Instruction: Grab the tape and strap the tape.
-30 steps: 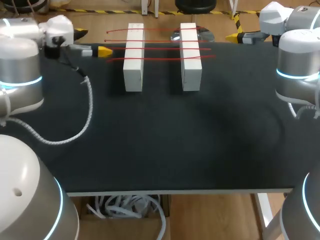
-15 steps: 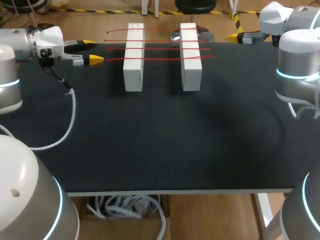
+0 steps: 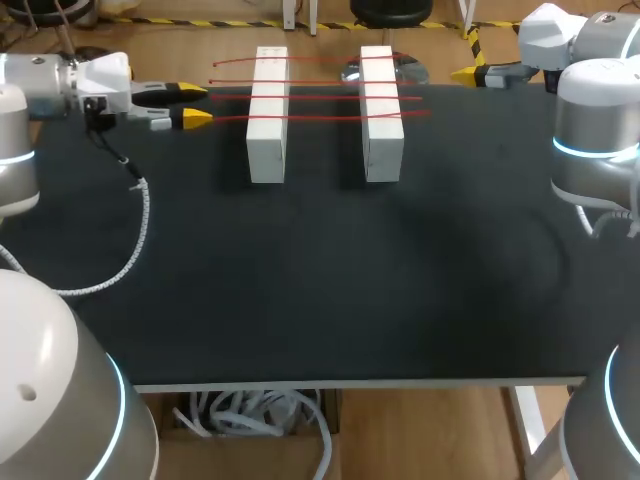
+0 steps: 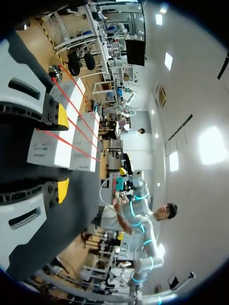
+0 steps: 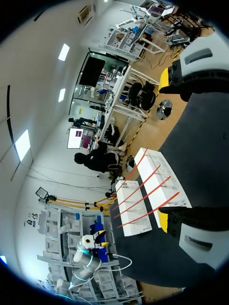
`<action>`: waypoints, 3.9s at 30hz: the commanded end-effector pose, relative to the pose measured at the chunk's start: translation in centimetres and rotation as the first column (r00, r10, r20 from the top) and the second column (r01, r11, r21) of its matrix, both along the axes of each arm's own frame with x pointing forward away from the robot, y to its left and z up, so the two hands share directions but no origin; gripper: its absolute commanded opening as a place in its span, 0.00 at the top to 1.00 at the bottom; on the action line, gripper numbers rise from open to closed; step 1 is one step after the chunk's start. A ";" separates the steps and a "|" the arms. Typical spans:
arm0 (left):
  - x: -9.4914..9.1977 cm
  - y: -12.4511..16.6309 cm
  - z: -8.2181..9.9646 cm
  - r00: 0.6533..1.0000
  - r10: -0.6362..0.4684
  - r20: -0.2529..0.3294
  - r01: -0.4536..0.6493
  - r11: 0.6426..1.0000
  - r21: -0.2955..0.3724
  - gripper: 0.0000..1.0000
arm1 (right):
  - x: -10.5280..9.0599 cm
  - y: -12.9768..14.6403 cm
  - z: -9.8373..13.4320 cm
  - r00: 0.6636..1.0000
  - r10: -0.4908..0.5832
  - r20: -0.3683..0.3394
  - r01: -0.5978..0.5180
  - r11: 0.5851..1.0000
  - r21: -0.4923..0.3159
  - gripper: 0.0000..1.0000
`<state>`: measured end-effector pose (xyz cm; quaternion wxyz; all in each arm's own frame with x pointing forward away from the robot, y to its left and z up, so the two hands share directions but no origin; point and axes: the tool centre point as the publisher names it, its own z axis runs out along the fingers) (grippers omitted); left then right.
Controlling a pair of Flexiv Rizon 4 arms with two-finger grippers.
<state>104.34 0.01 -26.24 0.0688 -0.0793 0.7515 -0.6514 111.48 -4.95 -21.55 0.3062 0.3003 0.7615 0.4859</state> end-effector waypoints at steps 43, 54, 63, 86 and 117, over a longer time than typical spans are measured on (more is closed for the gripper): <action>4.7 -1.9 -5.3 0.998 -0.044 -0.046 0.041 0.997 -0.060 0.61 | 0.0 0.0 0.0 1.000 0.001 0.001 -0.001 1.000 0.001 0.00; 5.1 -0.7 -6.4 0.998 -0.052 -0.041 0.050 0.998 -0.047 0.60 | 0.0 0.0 0.0 1.000 0.001 0.001 -0.001 1.000 0.001 0.00; 4.8 -0.7 -6.7 0.998 -0.041 -0.052 0.038 0.998 -0.048 0.61 | 0.0 0.0 0.0 1.000 0.001 0.001 -0.001 1.000 0.001 0.00; 4.3 -1.0 -6.8 0.998 -0.035 -0.053 0.032 0.998 -0.057 0.63 | 0.0 0.0 0.0 1.000 0.001 0.001 -0.001 1.000 0.001 0.00; 4.7 -1.2 -6.5 0.999 -0.027 -0.047 0.025 0.998 -0.057 0.81 | 0.0 0.0 0.0 1.000 0.001 0.001 -0.001 1.000 0.001 0.00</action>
